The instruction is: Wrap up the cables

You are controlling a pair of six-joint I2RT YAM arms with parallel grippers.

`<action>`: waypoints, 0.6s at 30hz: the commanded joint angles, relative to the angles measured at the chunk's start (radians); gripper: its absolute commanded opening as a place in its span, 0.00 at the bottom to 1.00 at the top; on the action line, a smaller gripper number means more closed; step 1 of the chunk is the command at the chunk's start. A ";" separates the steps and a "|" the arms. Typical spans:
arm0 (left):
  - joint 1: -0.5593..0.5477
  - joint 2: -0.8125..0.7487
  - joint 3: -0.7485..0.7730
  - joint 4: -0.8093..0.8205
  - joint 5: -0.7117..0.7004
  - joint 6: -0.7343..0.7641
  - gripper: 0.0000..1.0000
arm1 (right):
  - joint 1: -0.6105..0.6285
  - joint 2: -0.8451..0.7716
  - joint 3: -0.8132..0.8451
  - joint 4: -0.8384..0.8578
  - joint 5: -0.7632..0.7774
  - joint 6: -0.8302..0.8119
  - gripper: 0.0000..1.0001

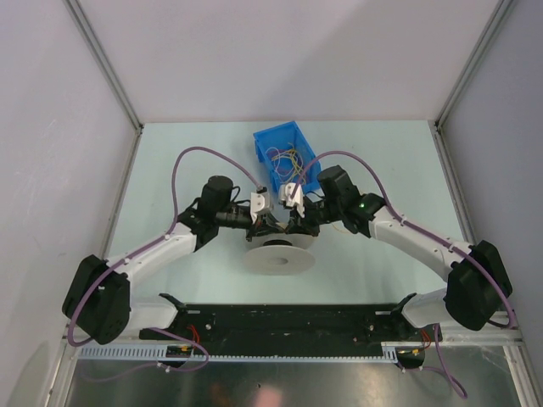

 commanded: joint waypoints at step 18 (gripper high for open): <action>0.026 -0.086 0.032 -0.036 -0.132 -0.060 0.00 | -0.350 -0.142 -0.041 -0.125 -0.035 -0.054 0.71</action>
